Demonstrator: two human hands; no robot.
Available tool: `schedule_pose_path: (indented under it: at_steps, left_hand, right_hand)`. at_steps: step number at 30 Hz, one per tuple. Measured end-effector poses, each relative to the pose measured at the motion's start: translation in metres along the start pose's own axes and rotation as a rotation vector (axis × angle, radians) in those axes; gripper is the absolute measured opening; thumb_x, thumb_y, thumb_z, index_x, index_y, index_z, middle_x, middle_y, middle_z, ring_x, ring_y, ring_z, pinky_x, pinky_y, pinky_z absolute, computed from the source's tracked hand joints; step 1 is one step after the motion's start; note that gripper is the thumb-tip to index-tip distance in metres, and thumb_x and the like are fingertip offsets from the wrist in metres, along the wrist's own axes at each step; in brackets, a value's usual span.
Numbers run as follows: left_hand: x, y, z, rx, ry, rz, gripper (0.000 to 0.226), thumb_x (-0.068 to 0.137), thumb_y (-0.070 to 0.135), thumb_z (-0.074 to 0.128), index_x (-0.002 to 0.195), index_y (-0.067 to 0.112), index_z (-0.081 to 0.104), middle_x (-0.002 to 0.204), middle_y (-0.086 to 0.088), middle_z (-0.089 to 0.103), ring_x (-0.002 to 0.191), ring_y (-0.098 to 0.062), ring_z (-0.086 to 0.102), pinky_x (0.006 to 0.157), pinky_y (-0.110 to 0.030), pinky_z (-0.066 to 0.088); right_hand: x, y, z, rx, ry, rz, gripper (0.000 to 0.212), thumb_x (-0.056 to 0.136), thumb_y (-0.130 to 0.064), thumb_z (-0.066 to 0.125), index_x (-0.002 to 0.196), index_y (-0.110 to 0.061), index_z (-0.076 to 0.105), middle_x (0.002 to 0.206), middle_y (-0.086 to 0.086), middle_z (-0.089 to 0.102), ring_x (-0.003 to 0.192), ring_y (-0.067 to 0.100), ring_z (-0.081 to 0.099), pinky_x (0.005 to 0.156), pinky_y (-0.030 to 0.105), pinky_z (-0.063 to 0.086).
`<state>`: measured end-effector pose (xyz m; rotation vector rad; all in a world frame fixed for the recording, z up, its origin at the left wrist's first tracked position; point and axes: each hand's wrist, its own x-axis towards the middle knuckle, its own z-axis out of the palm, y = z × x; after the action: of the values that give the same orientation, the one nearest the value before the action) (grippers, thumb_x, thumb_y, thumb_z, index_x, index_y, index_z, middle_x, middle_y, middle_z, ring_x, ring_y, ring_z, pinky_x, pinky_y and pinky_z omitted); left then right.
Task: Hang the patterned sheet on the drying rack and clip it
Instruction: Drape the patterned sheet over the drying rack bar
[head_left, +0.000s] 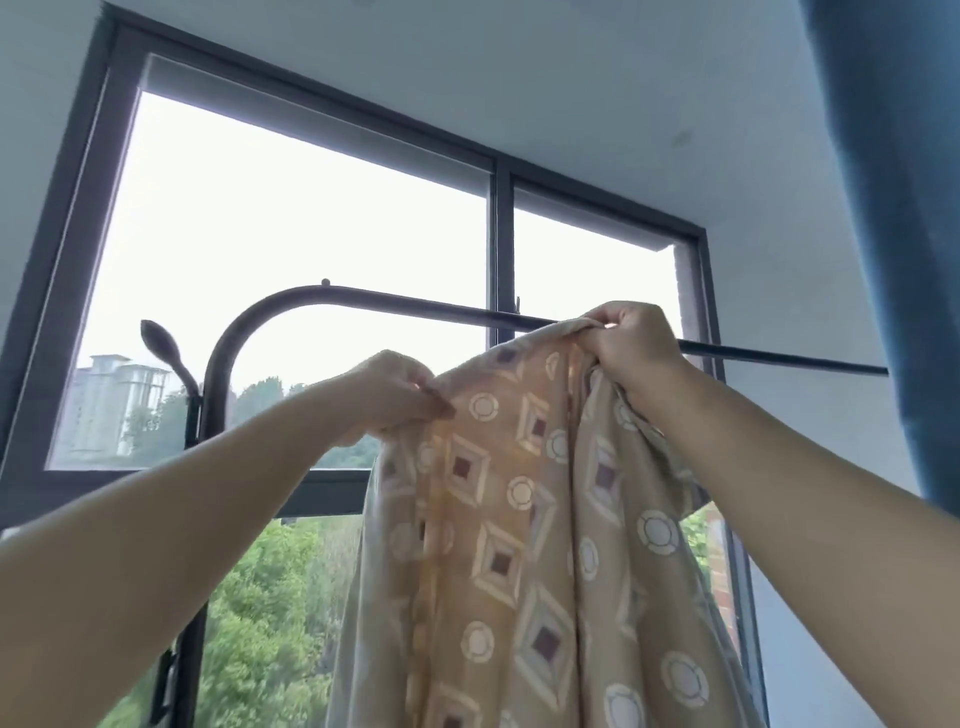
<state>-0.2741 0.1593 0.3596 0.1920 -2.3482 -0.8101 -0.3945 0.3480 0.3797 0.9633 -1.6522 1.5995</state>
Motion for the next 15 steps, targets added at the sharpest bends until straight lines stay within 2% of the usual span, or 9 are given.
schedule_pose_path:
  at_steps: [2,5,6,8,9,10,13,14,15]
  left_hand:
    - [-0.002,-0.029,0.008,0.009,0.055,-0.066,0.020,0.083,0.021,0.067,0.072,0.007,0.058,0.065,-0.004,0.059,0.053,-0.014,0.053,0.047,-0.017,0.047]
    - [-0.012,-0.047,0.011,0.163,-0.060,-0.182,0.028,0.087,0.031,0.062,0.072,0.008,0.056,0.064,-0.003,0.058,0.050,-0.013,0.052,0.042,-0.017,0.043]
    - [-0.009,-0.040,0.005,0.171,0.012,-0.141,0.032,0.088,0.032,0.060,0.071,0.006,0.056,0.063,-0.003,0.057,0.049,-0.014,0.052,0.041,-0.019,0.043]
    - [0.001,-0.013,-0.012,0.035,0.404,0.062,0.034,0.089,0.033,0.060,0.072,0.004,0.055,0.061,-0.004,0.051,0.049,-0.016,0.046,0.043,-0.024,0.038]
    - [0.005,0.000,-0.020,-0.035,0.541,0.168,0.032,0.089,0.032,0.060,0.074,0.004,0.057,0.062,-0.005,0.050,0.052,-0.017,0.044,0.046,-0.023,0.037]
    - [0.007,0.011,-0.023,-0.039,0.553,0.234,0.030,0.089,0.031,0.059,0.072,0.006,0.057,0.062,-0.004,0.049,0.054,-0.016,0.043,0.048,-0.023,0.037]
    - [0.003,-0.002,-0.009,0.331,0.088,0.105,0.042,0.089,0.038,0.057,0.056,0.015,0.042,0.055,0.000,0.039,0.050,-0.014,0.034,0.048,-0.024,0.032]
    - [0.003,-0.011,-0.008,0.345,0.066,0.055,0.045,0.086,0.041,0.059,0.055,0.016,0.041,0.053,0.001,0.038,0.048,-0.013,0.033,0.046,-0.023,0.030]
    - [0.002,-0.017,-0.010,0.289,0.122,0.041,0.046,0.084,0.043,0.062,0.055,0.015,0.042,0.051,0.001,0.037,0.044,-0.013,0.033,0.043,-0.022,0.029]
  right_hand:
    - [0.001,0.009,-0.008,-0.071,0.091,-0.002,0.008,0.085,-0.008,0.062,0.083,-0.009,0.070,0.080,0.005,0.063,0.078,0.019,0.057,0.066,0.024,0.044]
    - [0.001,0.017,-0.019,-0.134,0.091,-0.025,0.010,0.086,-0.007,0.060,0.081,-0.010,0.068,0.078,0.004,0.061,0.077,0.018,0.055,0.063,0.023,0.042]
    - [0.003,0.018,-0.023,-0.142,0.091,-0.039,0.010,0.087,-0.008,0.060,0.081,-0.010,0.067,0.077,0.003,0.061,0.076,0.018,0.055,0.060,0.023,0.041]
    - [0.008,0.016,-0.030,-0.132,0.180,-0.069,0.009,0.088,-0.012,0.059,0.085,-0.009,0.067,0.077,0.002,0.059,0.074,0.017,0.054,0.057,0.023,0.039]
    - [0.009,0.014,-0.033,-0.128,0.230,-0.097,0.011,0.089,-0.016,0.057,0.084,-0.009,0.065,0.075,0.001,0.058,0.072,0.017,0.053,0.057,0.024,0.037]
    - [0.010,0.014,-0.035,-0.171,0.217,-0.123,0.015,0.090,-0.019,0.055,0.080,-0.010,0.061,0.072,-0.001,0.055,0.069,0.015,0.050,0.055,0.024,0.034]
    - [-0.003,0.020,-0.028,-0.501,-0.167,-0.073,0.032,0.091,-0.028,0.053,0.065,-0.011,0.046,0.064,0.003,0.049,0.064,0.018,0.044,0.050,0.027,0.028]
    - [-0.006,0.027,-0.029,-0.534,-0.230,-0.019,0.033,0.090,-0.032,0.056,0.066,-0.010,0.047,0.066,0.008,0.051,0.066,0.020,0.045,0.052,0.029,0.028]
    - [-0.010,0.032,-0.031,-0.518,-0.229,0.022,0.032,0.088,-0.034,0.059,0.068,-0.010,0.050,0.068,0.011,0.052,0.067,0.020,0.045,0.052,0.029,0.028]
